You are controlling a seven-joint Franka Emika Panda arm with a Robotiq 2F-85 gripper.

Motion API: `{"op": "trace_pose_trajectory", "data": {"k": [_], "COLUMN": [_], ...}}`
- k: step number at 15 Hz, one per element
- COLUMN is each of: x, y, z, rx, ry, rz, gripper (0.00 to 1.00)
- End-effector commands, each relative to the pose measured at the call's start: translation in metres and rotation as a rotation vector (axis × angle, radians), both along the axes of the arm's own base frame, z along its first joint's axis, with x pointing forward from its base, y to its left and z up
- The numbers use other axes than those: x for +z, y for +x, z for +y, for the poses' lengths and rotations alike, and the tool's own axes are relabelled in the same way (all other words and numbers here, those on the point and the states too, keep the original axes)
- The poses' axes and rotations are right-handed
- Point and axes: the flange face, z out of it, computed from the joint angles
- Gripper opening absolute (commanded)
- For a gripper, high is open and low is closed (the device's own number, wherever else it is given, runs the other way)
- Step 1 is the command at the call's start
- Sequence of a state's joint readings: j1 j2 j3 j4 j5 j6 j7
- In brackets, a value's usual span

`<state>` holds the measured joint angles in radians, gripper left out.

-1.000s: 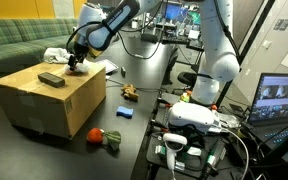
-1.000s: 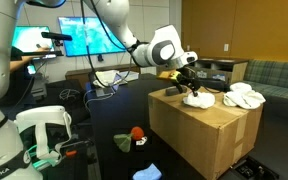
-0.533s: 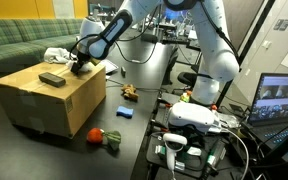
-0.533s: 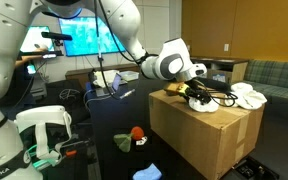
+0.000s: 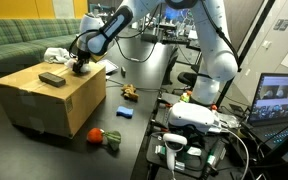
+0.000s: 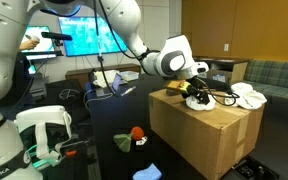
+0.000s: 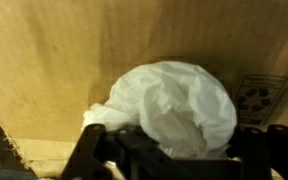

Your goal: Pick up the objects that were on the table and put them on top of the box. Pick up the objects that were on top of the box and put them on the table.

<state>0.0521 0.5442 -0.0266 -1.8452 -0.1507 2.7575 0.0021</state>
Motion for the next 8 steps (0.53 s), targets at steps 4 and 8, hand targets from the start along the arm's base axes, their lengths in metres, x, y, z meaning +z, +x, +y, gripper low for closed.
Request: {"op": "trace_pose_trajectory", "data": {"k": [4, 8], "x": [0.025, 0.047], "y": [-0.023, -0.046], "z": [-0.012, -0.029], "rx": [0.0, -0.023], "ry": [0.024, 0.065], "rz": [0.08, 0.101], "gripper": [0.0, 0.0]}}
